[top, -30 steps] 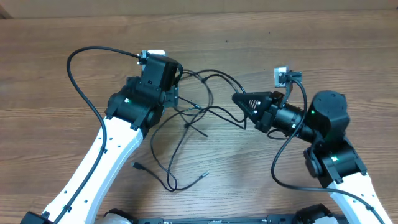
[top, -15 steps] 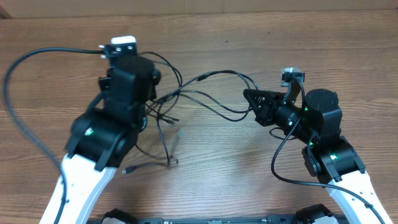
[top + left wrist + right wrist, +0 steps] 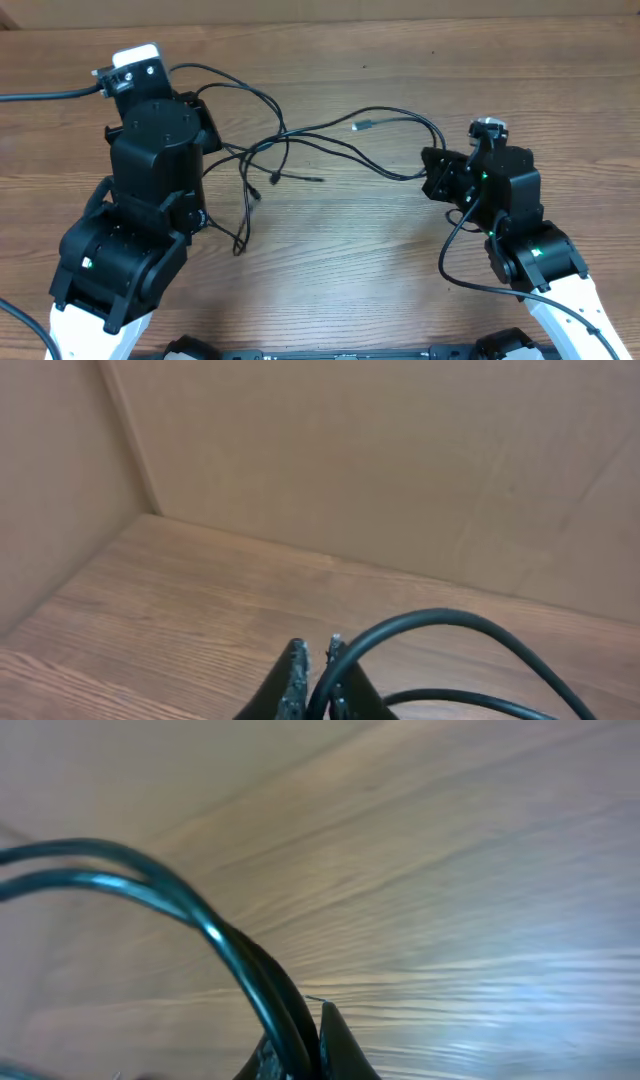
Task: Untangle cables
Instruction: 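Spread the grippers wide apart, stretching the cable between them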
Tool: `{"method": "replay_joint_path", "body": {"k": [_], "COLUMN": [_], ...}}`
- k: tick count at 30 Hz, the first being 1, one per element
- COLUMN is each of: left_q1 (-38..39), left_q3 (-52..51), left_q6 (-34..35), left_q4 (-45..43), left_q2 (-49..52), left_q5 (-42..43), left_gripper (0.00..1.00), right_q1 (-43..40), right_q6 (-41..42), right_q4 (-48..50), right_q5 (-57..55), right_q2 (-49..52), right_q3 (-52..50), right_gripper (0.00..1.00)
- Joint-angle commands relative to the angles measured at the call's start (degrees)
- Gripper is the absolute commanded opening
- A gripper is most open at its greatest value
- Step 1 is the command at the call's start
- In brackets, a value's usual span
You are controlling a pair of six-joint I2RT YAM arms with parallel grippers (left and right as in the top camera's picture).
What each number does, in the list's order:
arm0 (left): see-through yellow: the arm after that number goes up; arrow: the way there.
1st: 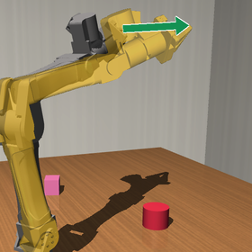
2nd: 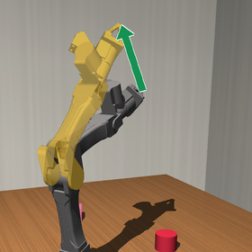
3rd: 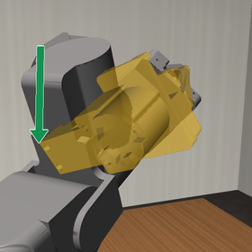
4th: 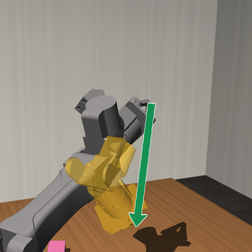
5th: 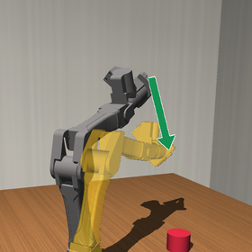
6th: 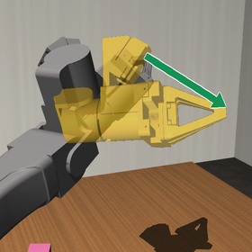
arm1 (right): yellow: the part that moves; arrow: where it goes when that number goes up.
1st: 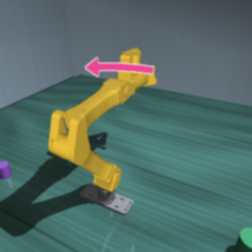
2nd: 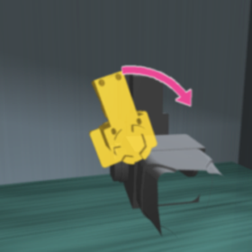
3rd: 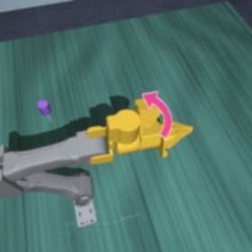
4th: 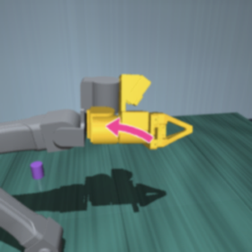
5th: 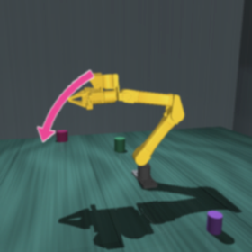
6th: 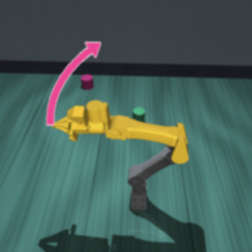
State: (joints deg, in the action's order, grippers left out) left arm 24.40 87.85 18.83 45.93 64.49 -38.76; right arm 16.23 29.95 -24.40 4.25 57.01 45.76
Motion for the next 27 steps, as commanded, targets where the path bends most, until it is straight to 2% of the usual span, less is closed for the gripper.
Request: {"method": "replay_joint_path", "body": {"k": [1, 14, 20, 24, 27], "left_q1": [-0.1, -0.2, -0.2, -0.2, -0.5], "left_q3": [2.3, 2.3, 2.3, 2.3, 2.3], "left_q6": [-0.9, -0.8, -0.8, -0.9, -0.8], "left_q4": [-0.3, -0.3, -0.3, -0.3, -0.3], "left_q2": [-1.4, -1.7, -1.7, -1.7, -1.7], "left_q5": [-6.0, -19.1, -31.2, -40.1, -42.5], "left_gripper": [0.14, 0.17, 0.15, 0.2, 0.22], "right_q1": [-0.2, -0.2, -0.2, -0.2, -0.2], "right_q6": [-0.5, -0.5, -0.5, -0.4, -0.4], "right_q4": [-3.2, -15.6, -16.7, -16.7, -16.7], "right_q5": [-13.5, -40.1, -41.9, -41.7, -41.7], "right_q2": [-0.3, -0.3, -0.2, 0.6, 1.8], "right_q3": [1.6, 1.6, 1.6, 1.6, 1.6], "right_gripper": [0.04, 0.04, 0.04, 0.04, 0.04]}}
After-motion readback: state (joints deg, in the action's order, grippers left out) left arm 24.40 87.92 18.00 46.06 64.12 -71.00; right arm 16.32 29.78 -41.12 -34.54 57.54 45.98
